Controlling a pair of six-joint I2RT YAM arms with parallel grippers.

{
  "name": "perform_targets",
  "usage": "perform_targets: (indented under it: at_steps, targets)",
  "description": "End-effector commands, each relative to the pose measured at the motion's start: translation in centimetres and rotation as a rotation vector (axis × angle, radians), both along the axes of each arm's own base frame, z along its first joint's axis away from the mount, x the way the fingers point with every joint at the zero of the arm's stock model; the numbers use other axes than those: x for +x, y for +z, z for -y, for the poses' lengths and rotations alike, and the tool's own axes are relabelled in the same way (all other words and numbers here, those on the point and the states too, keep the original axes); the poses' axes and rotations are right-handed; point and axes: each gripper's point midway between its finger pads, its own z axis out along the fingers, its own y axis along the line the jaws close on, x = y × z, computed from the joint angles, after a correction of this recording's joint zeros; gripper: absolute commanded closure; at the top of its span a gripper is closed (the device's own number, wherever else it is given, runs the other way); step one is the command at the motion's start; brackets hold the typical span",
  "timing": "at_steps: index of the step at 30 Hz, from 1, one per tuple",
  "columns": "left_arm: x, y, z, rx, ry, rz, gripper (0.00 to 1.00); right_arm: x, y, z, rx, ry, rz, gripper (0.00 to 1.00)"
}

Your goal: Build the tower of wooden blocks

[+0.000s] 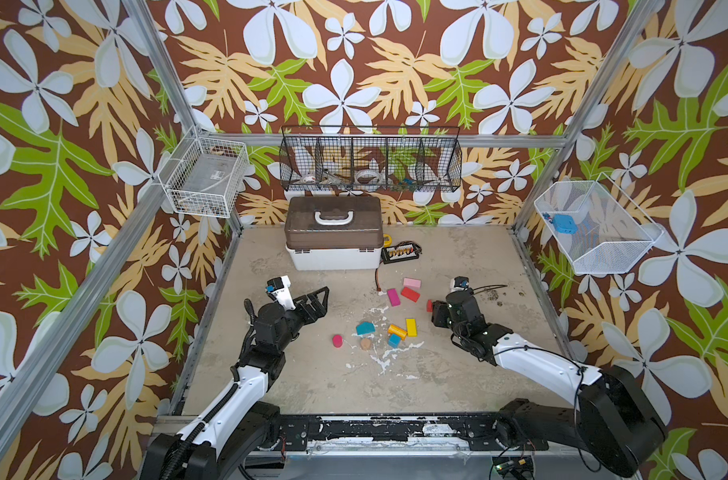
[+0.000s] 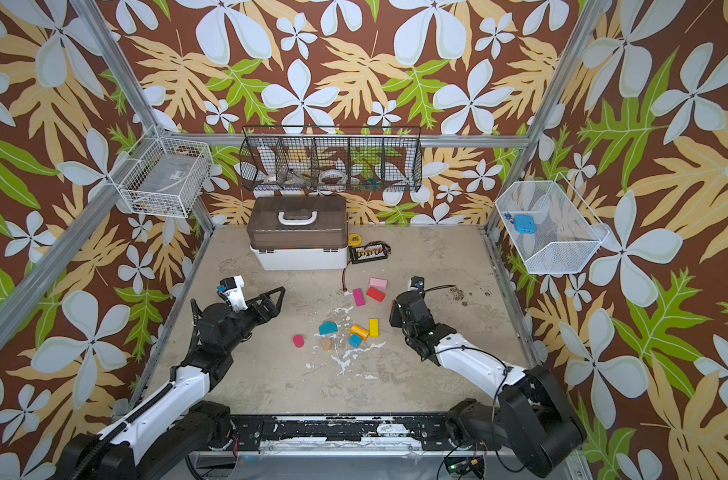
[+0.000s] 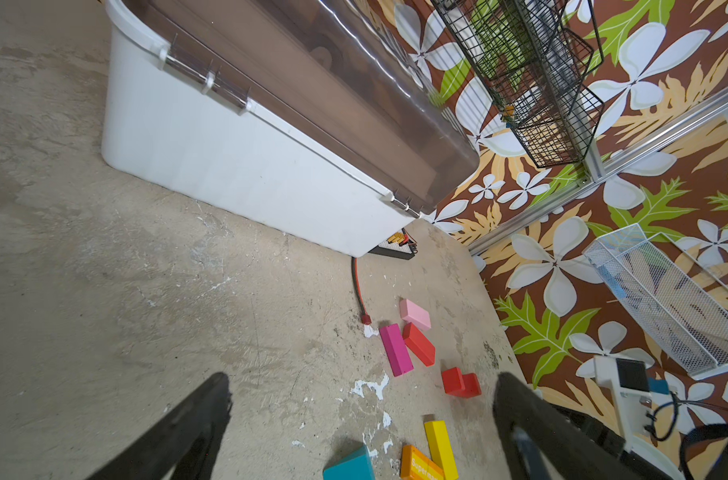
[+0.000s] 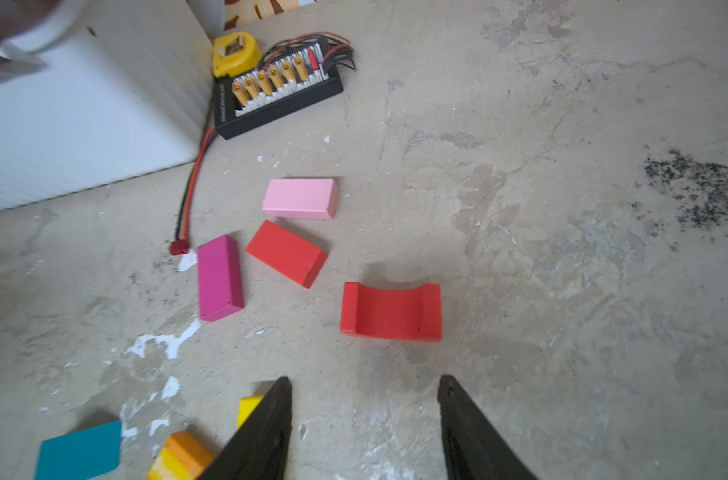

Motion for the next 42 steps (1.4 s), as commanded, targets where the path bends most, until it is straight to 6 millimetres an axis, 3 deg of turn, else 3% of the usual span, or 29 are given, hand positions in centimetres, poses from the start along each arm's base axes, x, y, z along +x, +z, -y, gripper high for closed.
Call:
perform_targets:
  at_steps: [1, 9, 17, 28, 42]
  targets:
    - [0.3, 0.9, -0.1, 0.004, 0.005, 0.023, 0.00, -0.8, 0.9, -0.7, 0.013, 0.005, 0.023, 0.38]
    - [0.4, 1.0, 0.0, 0.012, -0.002, 0.021, 0.00, -2.1, -0.2, -4.7, -0.018, 0.131, -0.038, 0.34]
    - [0.5, 1.0, 0.1, 0.017, -0.005, 0.018, 0.00, -1.3, -4.5, -8.1, -0.156, 0.206, -0.179, 0.40]
    - [1.0, 0.2, 0.7, 0.005, -0.030, -0.014, 0.00, -0.4, -7.8, -8.8, -0.216, 0.181, -0.248, 0.49]
    - [0.8, 0.6, 0.6, 0.007, -0.027, -0.007, 0.00, -0.8, -7.6, -7.7, -0.217, 0.137, -0.234, 0.54]
